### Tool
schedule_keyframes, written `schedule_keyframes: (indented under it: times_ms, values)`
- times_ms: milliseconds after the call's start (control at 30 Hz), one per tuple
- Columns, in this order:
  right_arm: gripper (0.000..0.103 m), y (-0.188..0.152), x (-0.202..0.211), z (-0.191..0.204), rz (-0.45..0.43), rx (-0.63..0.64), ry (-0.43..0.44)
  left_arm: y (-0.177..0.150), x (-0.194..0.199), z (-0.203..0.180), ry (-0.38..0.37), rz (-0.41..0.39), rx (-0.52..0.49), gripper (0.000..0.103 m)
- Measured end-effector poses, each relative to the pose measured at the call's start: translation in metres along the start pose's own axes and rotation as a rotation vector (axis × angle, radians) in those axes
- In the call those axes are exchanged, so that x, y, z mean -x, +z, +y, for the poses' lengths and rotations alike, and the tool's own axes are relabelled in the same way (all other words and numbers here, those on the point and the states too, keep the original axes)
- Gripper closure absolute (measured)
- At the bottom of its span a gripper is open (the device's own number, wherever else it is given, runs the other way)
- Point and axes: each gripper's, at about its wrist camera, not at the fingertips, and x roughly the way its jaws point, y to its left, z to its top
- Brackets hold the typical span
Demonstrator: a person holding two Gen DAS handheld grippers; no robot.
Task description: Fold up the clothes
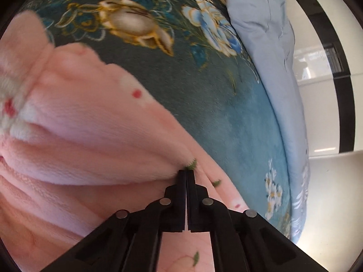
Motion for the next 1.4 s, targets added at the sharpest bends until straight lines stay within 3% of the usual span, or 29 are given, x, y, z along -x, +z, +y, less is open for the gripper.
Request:
schedule_keyframes:
  times_ms: [167,267,333,400,467,600,700,733,767,800,867,900,933,1033,1067,1200,1333,1367,1400]
  values:
    - [0.099,0.008,0.029,-0.003,-0.093,0.008,-0.052,-0.001,0.028,-0.004,-0.113,-0.083,-0.039,0.103]
    - [0.099,0.023,0.037,-0.012,-0.143,-0.014,-0.095,0.005,0.061,-0.024,-0.206,-0.209,-0.117,0.103]
    - [0.099,0.033,0.030,-0.014,-0.136,-0.019,-0.121,0.013,0.069,-0.035,-0.203,-0.260,-0.153,0.103]
    - [0.099,0.041,0.017,-0.015,-0.113,-0.018,-0.145,0.018,0.064,-0.034,-0.180,-0.238,-0.128,0.103]
    - [0.099,0.044,0.004,-0.015,-0.088,-0.014,-0.175,0.021,0.050,-0.031,-0.188,-0.150,-0.126,0.103]
    - [0.102,0.047,-0.008,-0.038,-0.070,-0.092,-0.326,0.014,0.042,-0.022,-0.144,-0.108,-0.168,0.102]
    - [0.102,0.044,0.002,-0.063,-0.115,-0.197,-0.221,0.010,0.045,-0.029,-0.107,-0.097,-0.249,0.100]
    - [0.102,0.041,0.005,-0.062,-0.120,-0.188,-0.198,0.007,0.045,-0.035,-0.080,-0.074,-0.305,0.097]
    - [0.102,0.039,0.006,-0.059,-0.117,-0.174,-0.145,0.005,0.044,-0.039,-0.045,-0.052,-0.355,0.085]
    - [0.102,0.036,0.007,-0.055,-0.115,-0.159,-0.092,0.004,0.041,-0.045,-0.008,-0.031,-0.401,0.065]
    - [0.101,0.032,0.005,-0.044,-0.092,-0.104,-0.046,0.002,0.032,-0.051,0.047,0.003,-0.458,0.043]
    - [0.101,0.031,0.003,-0.037,-0.076,-0.070,-0.041,0.002,0.028,-0.053,0.063,0.012,-0.462,0.040]
    - [0.097,0.030,0.001,-0.032,-0.060,-0.040,-0.036,0.003,0.024,-0.053,0.068,0.021,-0.443,0.040]
    - [0.065,0.031,-0.008,-0.020,-0.026,-0.003,-0.002,0.008,0.007,-0.046,0.069,0.080,-0.324,0.038]
    - [0.059,0.032,-0.009,-0.016,-0.024,0.007,0.014,0.010,0.001,-0.043,0.070,0.100,-0.278,0.038]
    - [0.055,0.037,-0.017,-0.005,-0.016,0.052,0.016,0.014,-0.016,-0.029,0.077,0.110,-0.120,0.038]
    - [0.055,0.035,-0.022,0.005,0.017,0.096,0.004,0.016,-0.016,-0.020,0.051,0.083,-0.030,0.040]
    - [0.055,0.034,-0.023,0.007,0.021,0.106,0.001,0.016,-0.015,-0.019,0.054,0.080,-0.022,0.042]
    - [0.055,0.032,-0.024,0.009,0.025,0.105,0.001,0.016,-0.014,-0.019,0.069,0.072,-0.019,0.052]
